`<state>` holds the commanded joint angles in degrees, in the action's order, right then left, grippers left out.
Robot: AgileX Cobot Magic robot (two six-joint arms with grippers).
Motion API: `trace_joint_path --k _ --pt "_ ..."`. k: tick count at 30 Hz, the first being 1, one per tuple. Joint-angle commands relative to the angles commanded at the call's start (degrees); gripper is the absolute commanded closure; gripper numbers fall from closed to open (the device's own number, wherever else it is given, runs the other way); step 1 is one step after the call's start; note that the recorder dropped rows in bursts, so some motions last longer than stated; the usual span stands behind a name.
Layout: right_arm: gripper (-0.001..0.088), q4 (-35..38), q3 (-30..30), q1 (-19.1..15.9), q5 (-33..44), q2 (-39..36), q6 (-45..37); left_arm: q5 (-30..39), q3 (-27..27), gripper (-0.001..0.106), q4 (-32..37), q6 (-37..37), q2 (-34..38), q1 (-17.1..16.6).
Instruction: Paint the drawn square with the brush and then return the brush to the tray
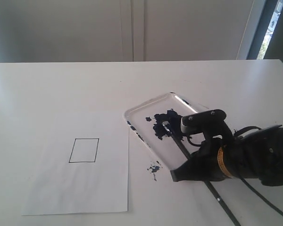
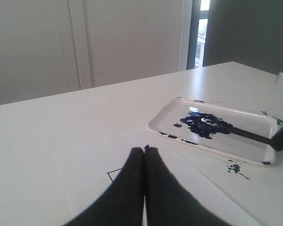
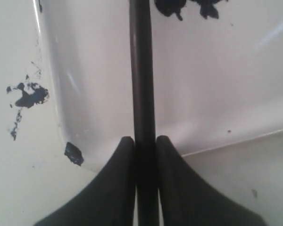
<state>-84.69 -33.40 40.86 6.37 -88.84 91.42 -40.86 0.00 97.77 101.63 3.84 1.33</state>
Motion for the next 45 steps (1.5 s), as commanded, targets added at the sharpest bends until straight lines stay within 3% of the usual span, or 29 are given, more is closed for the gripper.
trace_joint_path --k 4,6,8,11,13,18,24,28,35,45 --pt "0.0868 1.3 0.0 2.4 5.0 4.9 -1.5 0.0 0.0 0.105 0.0 0.0 0.0 0.0" --pt "0.0868 6.4 -0.1 3.7 8.0 7.6 -7.0 0.0 0.0 0.105 0.0 0.0 0.0 0.0" --pt "0.0868 17.8 -0.9 5.1 14.0 10.0 -18.6 0.0 0.0 0.105 0.0 0.0 0.0 0.0" --pt "0.0868 38.1 -4.6 6.6 28.9 12.2 -43.5 0.0 0.0 0.105 0.0 0.0 0.0 0.0" --pt "0.0868 47.0 -7.7 6.7 34.4 13.3 -52.0 0.0 0.0 0.105 0.0 0.0 0.0 0.0" --pt "0.0868 57.1 -13.4 6.7 37.6 18.3 -59.3 0.0 0.0 0.105 0.0 0.0 0.0 0.0" --pt "0.0868 63.9 -21.0 6.7 49.5 19.6 -68.6 0.0 0.0 0.105 0.0 0.0 0.0 0.0" --pt "0.0868 72.3 -24.7 6.7 55.0 19.2 -78.3 0.0 0.0 0.105 0.0 0.0 0.0 0.0" --pt "0.0868 70.2 -25.3 6.7 59.8 11.2 -81.2 0.0 0.0 0.105 0.0 0.0 0.0 0.0" --pt "0.0868 60.3 -26.0 6.4 55.5 1.8 -80.8 0.0 0.0 0.105 0.0 0.0 0.0 0.0"
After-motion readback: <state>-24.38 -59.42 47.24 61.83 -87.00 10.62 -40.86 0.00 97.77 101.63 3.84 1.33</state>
